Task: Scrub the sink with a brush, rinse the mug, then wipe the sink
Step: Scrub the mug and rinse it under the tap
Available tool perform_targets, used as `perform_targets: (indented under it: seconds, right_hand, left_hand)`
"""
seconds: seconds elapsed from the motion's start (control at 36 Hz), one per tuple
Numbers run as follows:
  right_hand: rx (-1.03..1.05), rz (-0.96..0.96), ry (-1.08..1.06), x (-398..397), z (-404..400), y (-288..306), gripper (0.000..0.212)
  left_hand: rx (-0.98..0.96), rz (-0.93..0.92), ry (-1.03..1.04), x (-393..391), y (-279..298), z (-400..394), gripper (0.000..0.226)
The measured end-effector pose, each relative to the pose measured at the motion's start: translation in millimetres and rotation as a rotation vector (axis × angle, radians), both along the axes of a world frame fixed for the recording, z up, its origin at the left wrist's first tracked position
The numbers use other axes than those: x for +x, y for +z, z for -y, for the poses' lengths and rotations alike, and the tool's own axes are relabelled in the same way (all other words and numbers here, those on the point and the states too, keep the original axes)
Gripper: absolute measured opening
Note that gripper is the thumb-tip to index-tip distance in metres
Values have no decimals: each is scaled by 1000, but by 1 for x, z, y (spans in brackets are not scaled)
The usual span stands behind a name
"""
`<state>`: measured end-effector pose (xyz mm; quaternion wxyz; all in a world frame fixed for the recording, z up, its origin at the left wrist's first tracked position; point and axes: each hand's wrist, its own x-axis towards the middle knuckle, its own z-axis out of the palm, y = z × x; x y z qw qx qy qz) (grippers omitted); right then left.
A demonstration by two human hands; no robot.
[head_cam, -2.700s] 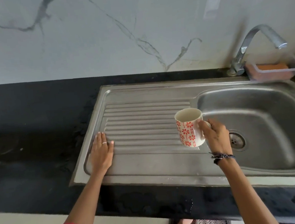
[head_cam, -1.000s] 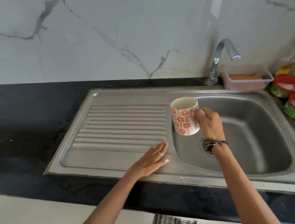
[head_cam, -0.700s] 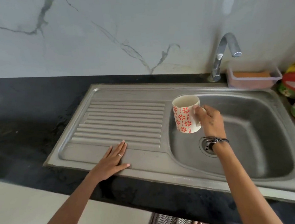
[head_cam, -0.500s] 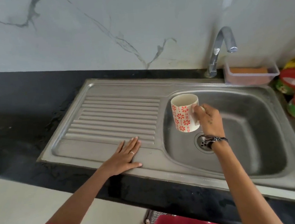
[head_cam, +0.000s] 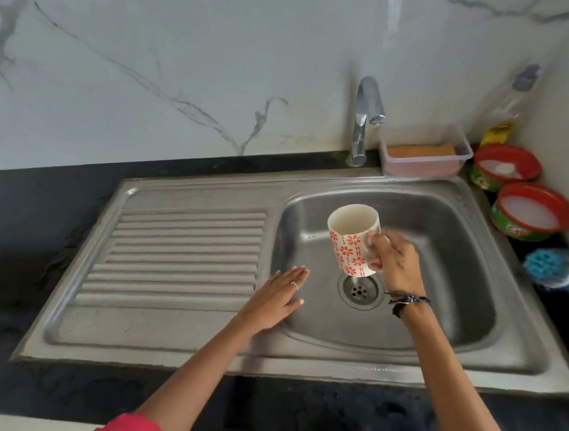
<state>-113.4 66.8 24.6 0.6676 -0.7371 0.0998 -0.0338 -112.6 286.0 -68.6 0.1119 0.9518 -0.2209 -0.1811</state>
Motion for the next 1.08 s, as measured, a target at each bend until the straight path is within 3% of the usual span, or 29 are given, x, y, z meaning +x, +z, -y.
perform_targets:
  seconds: [0.17,0.31,0.42,0.53,0.64,0.83,0.97,1.08]
  right_hand:
    - [121,-48,-160,12,22,0,39]
    - [147,-44,-221,26,35,8,40]
    - [152,-47,-270,41,44,12,41]
    - [166,-38,-315,58,46,13,39]
    - [200,-45,-369,76,46,10,40]
    - [220,-73,-394,105,42,-9,40]
    - [218,-93,-420,113,31,-23,41]
    - [246,-109,-434,119,25,-30,38]
  left_hand:
    - [-177,18,186,68,30,28,42]
    - [-404,26,359,145,61,70,30]
    - [-585,42,481,196,95,112,33]
    - [-540,19,477,234,109,138,27]
    - [-419,15,493,256,106,153,37]
    - [-527,22,606,279,94,162,25]
    - [-654,-87,810,290,75,155,17]
    - [-911,-384,965,298,64,147,19]
